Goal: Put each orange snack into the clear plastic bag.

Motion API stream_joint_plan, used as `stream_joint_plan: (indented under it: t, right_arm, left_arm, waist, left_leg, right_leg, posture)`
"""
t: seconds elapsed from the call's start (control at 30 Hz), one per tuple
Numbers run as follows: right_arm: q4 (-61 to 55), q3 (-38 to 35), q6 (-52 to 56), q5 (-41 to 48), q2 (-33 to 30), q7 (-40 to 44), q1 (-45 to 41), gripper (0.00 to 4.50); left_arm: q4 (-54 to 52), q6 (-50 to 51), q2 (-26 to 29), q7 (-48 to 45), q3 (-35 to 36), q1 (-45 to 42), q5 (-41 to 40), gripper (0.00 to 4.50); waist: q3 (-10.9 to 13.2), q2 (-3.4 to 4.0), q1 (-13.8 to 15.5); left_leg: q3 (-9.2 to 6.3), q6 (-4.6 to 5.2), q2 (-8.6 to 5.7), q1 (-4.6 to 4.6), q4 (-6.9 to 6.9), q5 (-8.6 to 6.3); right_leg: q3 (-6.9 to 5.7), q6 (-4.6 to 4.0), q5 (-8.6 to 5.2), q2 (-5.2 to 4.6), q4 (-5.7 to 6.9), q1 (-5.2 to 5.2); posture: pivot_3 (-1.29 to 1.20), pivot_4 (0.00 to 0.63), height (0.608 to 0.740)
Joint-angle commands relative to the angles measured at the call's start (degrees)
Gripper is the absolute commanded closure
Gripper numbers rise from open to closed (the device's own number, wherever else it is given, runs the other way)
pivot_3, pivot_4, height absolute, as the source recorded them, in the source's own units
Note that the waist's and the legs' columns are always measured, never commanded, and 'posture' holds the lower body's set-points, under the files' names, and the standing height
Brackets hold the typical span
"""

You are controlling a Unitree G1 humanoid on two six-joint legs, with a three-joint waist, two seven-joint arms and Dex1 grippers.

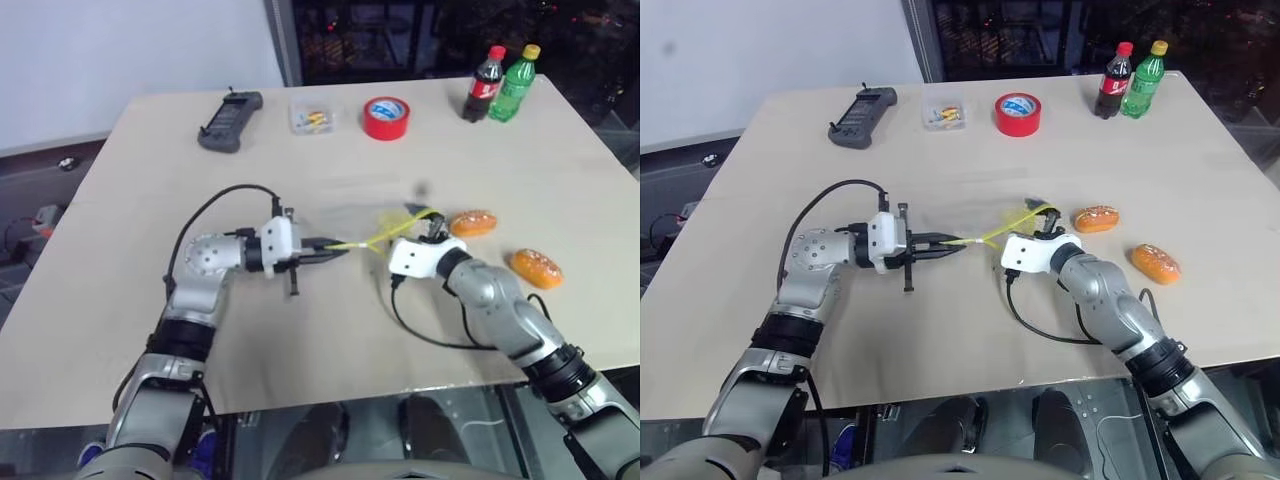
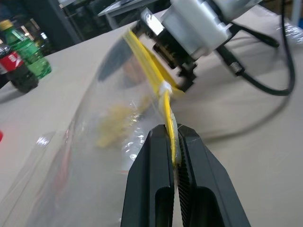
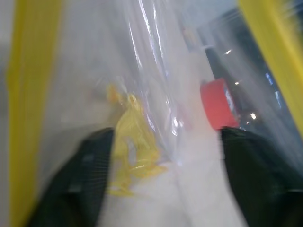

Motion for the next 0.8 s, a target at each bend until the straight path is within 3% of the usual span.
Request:
stream_joint_plan:
  t: [0.03, 0.17, 0.43, 0.7, 0.8]
  right_arm:
    - [-2.82, -3.74, 0.46, -0.84, -1.5, 1.96, -0.64, 0.03]
    - [-7.6, -8.57, 3.02, 4.82, -1.0, 5.94, 1.05, 0.03]
    - [-22.46, -28.16, 19.81, 27.03, -0.21, 16.88, 8.27, 0.03]
    - [-15.5, -39.21, 26.74, 31.76, -9.09, 19.44, 13.93, 0.03]
    - [-13.7, -41.63, 37.45, 37.31, -2.84, 14.51, 8.33, 0.03]
  left_arm:
    - [-0.85, 0.77, 0.17, 4.74, 0.91, -0.09, 1.55, 4.5]
    - [-0.1, 2.69, -0.49, 9.82, 1.14, -0.75, 3.29, 4.5]
    - [-0.36, 5.83, -0.66, 13.96, 2.35, -1.94, 2.62, 4.5]
    - [-2.95, 8.26, -0.93, 14.84, 2.76, -0.98, 1.08, 4.5]
    - [-3.52, 8.75, -0.97, 15.5, 2.54, -0.66, 1.24, 4.5]
  waist:
    - [0.0, 0.0, 0.0]
    - [0.0, 0.0, 0.11]
    - [0.0, -0.01, 0.5]
    - [0.01, 0.0, 1.44]
    - [0.01, 0.0, 0.93]
  left_leg:
    - [0.0, 0.0, 0.0, 0.0, 0.0, 0.0]
    - [0.0, 0.0, 0.0, 0.0, 0.0, 0.0]
    - [-0.02, 0.01, 0.0, -0.02, 0.0, -0.01]
    - [0.0, 0.02, 0.0, -0.03, 0.0, -0.01]
    - [0.11, 0.02, 0.06, -0.01, 0.0, -0.01]
  right_leg:
    - [0.0, 0.0, 0.0, 0.0, 0.0, 0.0]
    - [0.0, 0.0, 0.0, 0.0, 0.0, 0.0]
    - [0.0, 0.01, 0.01, -0.01, -0.02, 0.02]
    - [-0.01, 0.02, 0.01, -0.05, -0.04, 0.03]
    - [0.1, 0.05, 0.04, -0.11, -0.03, 0.03]
  posture:
    - [0.0, 0.15, 0.74]
    - [0.0, 0.15, 0.74]
    - [0.0, 0.15, 0.74]
    - [0.0, 0.15, 0.74]
    - [0.0, 0.15, 0.74]
